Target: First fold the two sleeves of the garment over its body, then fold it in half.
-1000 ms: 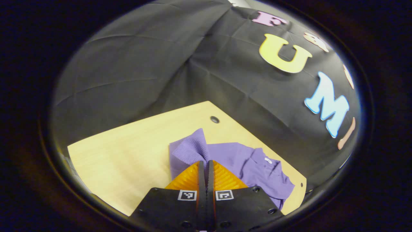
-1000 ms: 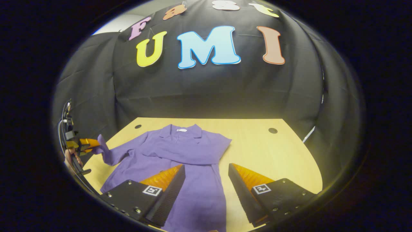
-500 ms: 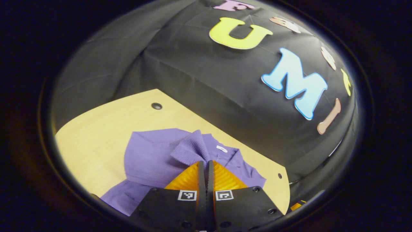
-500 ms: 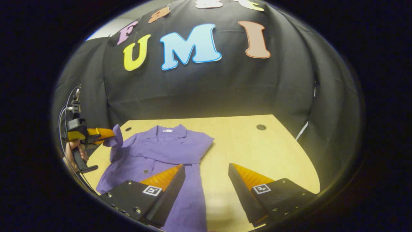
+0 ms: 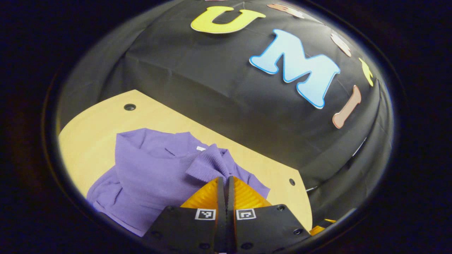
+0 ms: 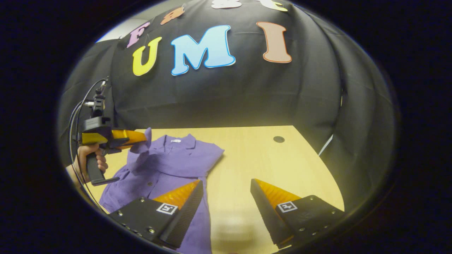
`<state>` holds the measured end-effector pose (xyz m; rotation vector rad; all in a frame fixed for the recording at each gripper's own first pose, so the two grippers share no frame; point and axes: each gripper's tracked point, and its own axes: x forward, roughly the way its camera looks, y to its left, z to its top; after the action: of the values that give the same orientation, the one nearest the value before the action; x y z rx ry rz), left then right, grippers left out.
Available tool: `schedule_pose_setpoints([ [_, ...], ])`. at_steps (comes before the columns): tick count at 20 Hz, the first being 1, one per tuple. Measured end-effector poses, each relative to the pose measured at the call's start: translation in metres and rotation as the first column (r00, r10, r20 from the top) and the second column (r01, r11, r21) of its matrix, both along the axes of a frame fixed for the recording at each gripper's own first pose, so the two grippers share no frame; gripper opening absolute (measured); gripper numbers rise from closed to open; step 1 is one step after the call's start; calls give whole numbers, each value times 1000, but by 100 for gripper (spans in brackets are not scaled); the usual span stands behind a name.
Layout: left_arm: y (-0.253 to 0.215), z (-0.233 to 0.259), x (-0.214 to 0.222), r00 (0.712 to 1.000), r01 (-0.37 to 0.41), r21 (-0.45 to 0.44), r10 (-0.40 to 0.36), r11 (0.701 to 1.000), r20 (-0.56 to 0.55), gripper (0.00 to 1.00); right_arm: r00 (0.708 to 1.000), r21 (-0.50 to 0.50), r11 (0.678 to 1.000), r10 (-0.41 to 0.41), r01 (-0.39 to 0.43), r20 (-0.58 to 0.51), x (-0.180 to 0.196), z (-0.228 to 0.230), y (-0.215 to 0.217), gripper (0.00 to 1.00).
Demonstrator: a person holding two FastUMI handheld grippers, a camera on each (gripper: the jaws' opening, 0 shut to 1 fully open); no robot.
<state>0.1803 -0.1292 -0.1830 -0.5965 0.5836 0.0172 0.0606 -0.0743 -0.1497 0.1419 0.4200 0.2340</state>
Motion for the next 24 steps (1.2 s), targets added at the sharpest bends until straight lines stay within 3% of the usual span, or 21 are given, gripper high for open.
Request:
schedule_pose_setpoints([
  [4, -40, -17, 7, 997, 76, 15, -76, 997, -31, 7, 1000, -14, 1000, -9, 9, -2, -4, -2, -12, 87],
  [11, -63, -48, 15, 987, 142, 75, -135, 987, -93, 7, 1000, -42, 999, 8, -8, 1, -7, -6, -15, 87],
  [17, -78, -74, 9, 961, 249, 160, -224, 955, -163, 8, 998, -41, 998, 57, -57, 1, -11, -10, 2, 87],
  [20, -84, -72, 9, 953, 290, 183, -265, 939, -149, 15, 999, -48, 997, 53, -53, -2, -16, -10, 7, 87],
  [21, -86, -71, 8, 951, 298, 175, -276, 938, -142, 11, 999, -48, 998, 45, -45, 0, -18, -9, 8, 87],
  [24, -84, -62, 2, 948, 311, 144, -295, 939, -121, 41, 1000, -56, 998, 23, -23, -7, -24, -9, 13, 87],
])
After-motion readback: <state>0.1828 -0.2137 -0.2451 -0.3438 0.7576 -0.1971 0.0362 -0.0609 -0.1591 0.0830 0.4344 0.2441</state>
